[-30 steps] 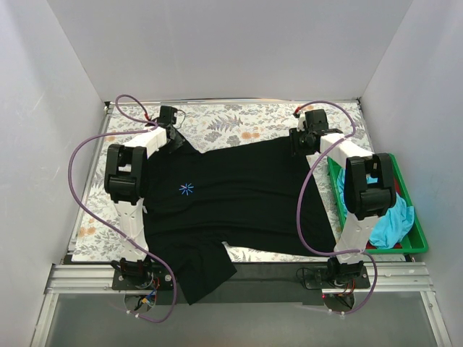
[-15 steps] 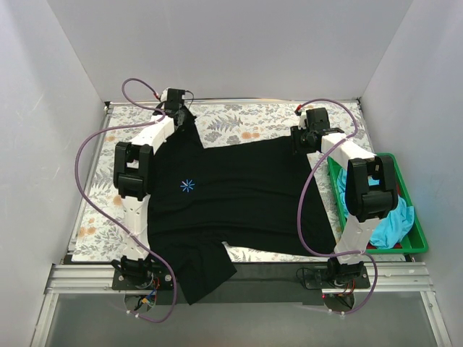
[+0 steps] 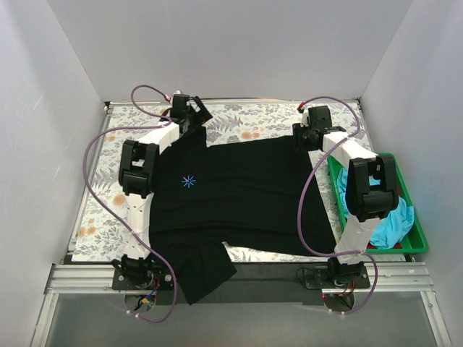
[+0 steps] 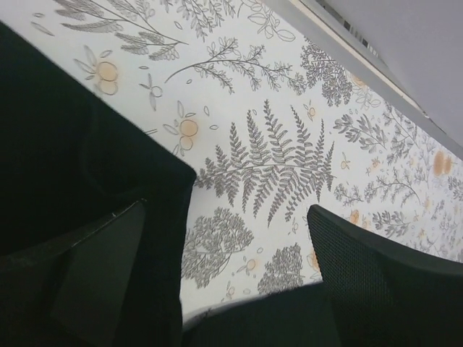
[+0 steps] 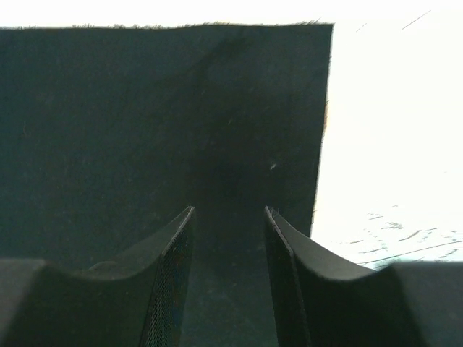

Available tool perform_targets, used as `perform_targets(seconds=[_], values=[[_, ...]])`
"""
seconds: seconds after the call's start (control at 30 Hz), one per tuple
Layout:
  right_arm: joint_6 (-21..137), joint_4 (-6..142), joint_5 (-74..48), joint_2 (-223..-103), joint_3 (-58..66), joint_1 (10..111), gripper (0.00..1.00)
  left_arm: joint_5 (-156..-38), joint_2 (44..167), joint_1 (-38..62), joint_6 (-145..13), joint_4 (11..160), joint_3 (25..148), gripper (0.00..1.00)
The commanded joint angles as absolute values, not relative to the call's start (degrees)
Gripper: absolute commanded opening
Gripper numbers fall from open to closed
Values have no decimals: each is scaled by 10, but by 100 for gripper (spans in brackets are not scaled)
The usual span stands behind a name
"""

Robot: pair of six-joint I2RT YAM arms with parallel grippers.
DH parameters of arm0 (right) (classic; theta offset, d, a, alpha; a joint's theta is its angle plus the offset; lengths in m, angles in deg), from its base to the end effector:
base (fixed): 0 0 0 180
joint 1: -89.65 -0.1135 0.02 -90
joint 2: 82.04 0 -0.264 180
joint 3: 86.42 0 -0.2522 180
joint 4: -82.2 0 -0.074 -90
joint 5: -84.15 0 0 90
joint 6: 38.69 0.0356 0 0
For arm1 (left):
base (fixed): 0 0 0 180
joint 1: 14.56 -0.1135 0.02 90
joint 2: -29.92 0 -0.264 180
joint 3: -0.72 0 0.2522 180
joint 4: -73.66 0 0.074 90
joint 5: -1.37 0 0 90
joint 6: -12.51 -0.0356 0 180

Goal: Fold and stack the t-shirts
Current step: Flatten the tshirt out, then fold the tshirt

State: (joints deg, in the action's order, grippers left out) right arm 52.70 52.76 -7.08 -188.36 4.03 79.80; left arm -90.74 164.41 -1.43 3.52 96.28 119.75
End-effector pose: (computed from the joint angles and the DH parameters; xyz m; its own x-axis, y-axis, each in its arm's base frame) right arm 0.4053 0.0711 0.2150 -0.7155 -0.0996 -0.6914 -0.1684 0.9852 0.0323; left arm 0.5201 -0.1227 0.1670 -0.3460 -0.9328 -0.1006 -0.5534 0.2894 -0.7810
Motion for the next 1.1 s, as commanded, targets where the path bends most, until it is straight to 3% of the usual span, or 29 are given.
perform_targets(seconds=[0.0, 0.23, 0.47, 0.6, 1.07], values=[[531, 546, -61, -1879, 0, 819, 42, -893, 1526, -57, 1, 939, 1157, 89], [532, 546, -74, -1929, -44, 839, 41, -812, 1426, -109, -82, 985, 1038, 89], [534, 546, -85, -1965, -72, 845, 36, -739, 1414, -145, -144, 1009, 953, 70], [531, 546, -87, -1977, -82, 848, 27, -771, 1443, -177, -168, 1016, 963, 67], [532, 545, -106, -2046, -136, 853, 32, -799, 1470, -179, -200, 1054, 946, 66]])
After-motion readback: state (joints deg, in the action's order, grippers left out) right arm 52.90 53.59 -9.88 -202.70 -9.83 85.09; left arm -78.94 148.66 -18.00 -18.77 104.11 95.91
